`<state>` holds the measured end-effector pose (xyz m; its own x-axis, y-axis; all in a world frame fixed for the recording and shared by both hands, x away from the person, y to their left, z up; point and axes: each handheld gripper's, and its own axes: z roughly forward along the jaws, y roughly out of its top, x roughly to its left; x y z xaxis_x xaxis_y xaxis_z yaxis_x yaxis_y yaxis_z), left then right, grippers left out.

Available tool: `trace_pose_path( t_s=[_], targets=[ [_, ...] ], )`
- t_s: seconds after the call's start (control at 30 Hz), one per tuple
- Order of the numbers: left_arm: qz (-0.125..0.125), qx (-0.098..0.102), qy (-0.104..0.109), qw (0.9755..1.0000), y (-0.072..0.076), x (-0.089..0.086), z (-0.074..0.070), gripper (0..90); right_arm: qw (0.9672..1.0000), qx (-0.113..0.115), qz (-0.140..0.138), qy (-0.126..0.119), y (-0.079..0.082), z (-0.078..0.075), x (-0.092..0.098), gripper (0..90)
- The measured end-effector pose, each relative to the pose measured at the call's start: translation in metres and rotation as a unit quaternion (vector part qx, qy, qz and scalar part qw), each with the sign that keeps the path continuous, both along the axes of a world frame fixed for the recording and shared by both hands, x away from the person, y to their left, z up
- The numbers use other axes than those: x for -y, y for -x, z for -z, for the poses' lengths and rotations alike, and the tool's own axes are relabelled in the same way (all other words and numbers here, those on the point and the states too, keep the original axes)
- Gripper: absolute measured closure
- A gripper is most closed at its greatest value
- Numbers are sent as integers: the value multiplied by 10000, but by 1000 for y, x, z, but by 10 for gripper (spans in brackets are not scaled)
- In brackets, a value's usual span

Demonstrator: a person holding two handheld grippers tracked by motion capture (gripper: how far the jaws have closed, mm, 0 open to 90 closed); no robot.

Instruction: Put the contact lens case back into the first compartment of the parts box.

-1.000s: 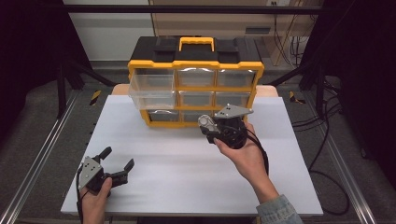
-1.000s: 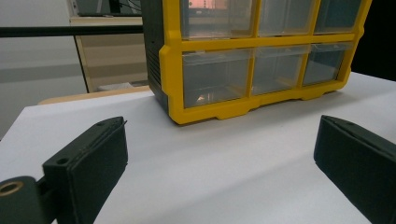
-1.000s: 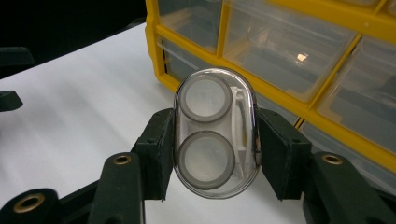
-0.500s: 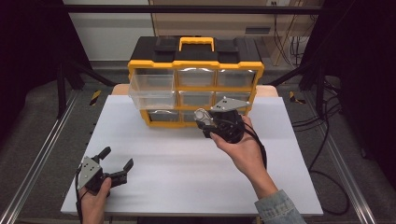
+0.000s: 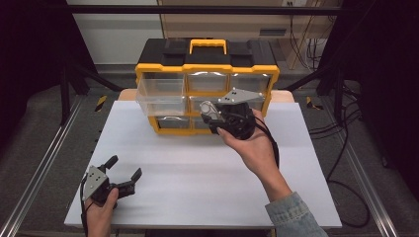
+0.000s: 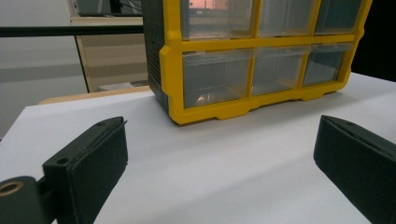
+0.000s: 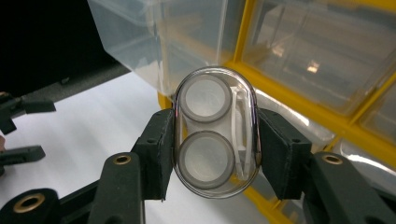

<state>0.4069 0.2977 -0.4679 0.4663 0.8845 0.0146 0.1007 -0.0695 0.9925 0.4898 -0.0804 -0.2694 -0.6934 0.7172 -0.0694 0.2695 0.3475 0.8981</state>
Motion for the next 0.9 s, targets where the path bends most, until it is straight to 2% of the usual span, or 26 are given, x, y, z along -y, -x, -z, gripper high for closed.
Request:
trace_pose_path(
  t_s=[0.07,0.33,0.5,0.6,0.87,0.9],
  targets=[
    [-35,14,-49,10000,0,0,0,25,10000,21,-14,-40,-1,-5,-2,492],
    [-27,13,-2,10000,1,-1,0,25,9998,208,-44,10,-2,-26,-12,492],
    [-29,16,3,10000,1,-1,0,26,9994,312,-87,-107,-2,-37,-17,492],
    [-18,13,12,10000,0,-1,0,26,9992,390,-43,-96,-5,-42,-19,492],
    [5,20,-32,10000,0,0,-1,26,9981,403,-70,-466,-14,-54,-25,492],
    [10,19,22,10000,0,0,-1,26,9979,431,-77,-476,-16,-57,-27,492]
  ],
)
